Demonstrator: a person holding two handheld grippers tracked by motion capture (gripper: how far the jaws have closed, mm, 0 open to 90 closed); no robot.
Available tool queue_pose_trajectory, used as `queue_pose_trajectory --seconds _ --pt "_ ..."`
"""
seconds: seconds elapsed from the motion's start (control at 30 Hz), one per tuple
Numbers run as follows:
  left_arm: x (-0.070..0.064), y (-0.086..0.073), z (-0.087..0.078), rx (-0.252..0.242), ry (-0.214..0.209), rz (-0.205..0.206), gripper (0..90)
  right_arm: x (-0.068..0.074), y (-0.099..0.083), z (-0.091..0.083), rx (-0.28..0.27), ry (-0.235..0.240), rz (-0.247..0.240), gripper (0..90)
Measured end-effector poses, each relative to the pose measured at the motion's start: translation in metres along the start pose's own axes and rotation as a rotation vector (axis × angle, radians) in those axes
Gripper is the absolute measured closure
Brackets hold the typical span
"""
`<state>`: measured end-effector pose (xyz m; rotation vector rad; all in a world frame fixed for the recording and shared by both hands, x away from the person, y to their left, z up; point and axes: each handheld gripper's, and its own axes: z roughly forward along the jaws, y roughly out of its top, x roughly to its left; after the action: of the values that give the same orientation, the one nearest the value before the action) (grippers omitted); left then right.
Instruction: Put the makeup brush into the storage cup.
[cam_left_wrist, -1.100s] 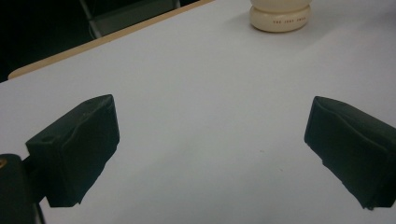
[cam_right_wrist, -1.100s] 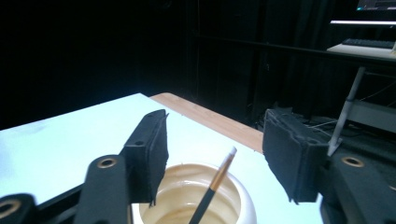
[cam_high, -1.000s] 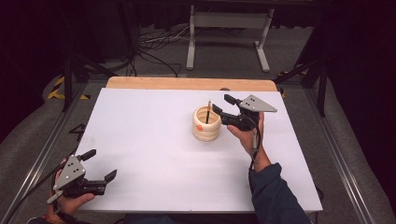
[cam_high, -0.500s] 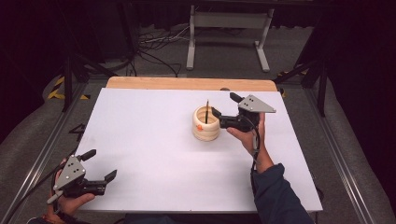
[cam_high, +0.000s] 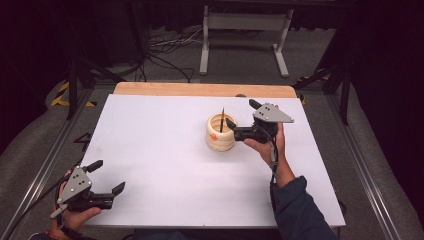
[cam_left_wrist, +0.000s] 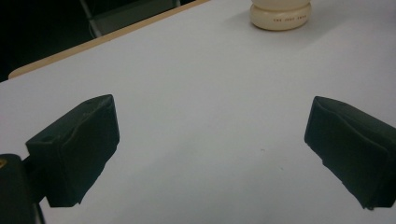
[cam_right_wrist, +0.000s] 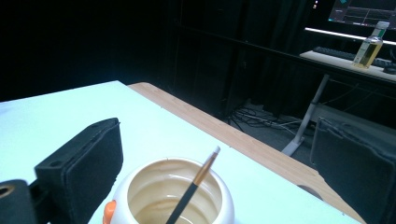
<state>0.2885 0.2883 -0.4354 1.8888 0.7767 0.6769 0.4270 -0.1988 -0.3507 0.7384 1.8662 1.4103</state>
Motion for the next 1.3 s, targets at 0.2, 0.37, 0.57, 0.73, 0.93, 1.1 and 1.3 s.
queue_pose_trajectory --seconds 0.2,0.37,0.57,0.73,0.93,1.1,1.3 --pt "0.000 0.000 0.000 0.001 0.004 0.005 3.9 0.000 0.001 -0.005 0.005 -0.005 -0.014 3.1" --pt "0.000 0.000 0.000 0.001 0.000 0.005 3.9 0.000 0.003 -0.011 0.014 -0.011 -0.040 3.5" --pt "0.000 0.000 -0.001 0.000 0.001 0.003 3.9 0.000 0.003 -0.016 0.036 -0.006 -0.063 3.6" --pt "0.000 0.000 -0.001 0.001 0.003 0.004 3.8 -0.005 0.002 -0.021 0.039 -0.010 -0.057 3.4" --pt "0.000 0.000 0.000 0.002 0.000 0.007 3.9 -0.010 0.000 -0.029 0.037 -0.003 -0.044 4.0" --pt "-0.001 0.000 0.000 0.005 -0.002 0.006 3.9 -0.011 -0.002 -0.034 0.046 -0.003 -0.047 4.3" --pt "-0.001 0.000 -0.001 0.002 0.001 0.005 3.9 -0.010 -0.002 -0.043 0.041 0.003 -0.047 4.6"
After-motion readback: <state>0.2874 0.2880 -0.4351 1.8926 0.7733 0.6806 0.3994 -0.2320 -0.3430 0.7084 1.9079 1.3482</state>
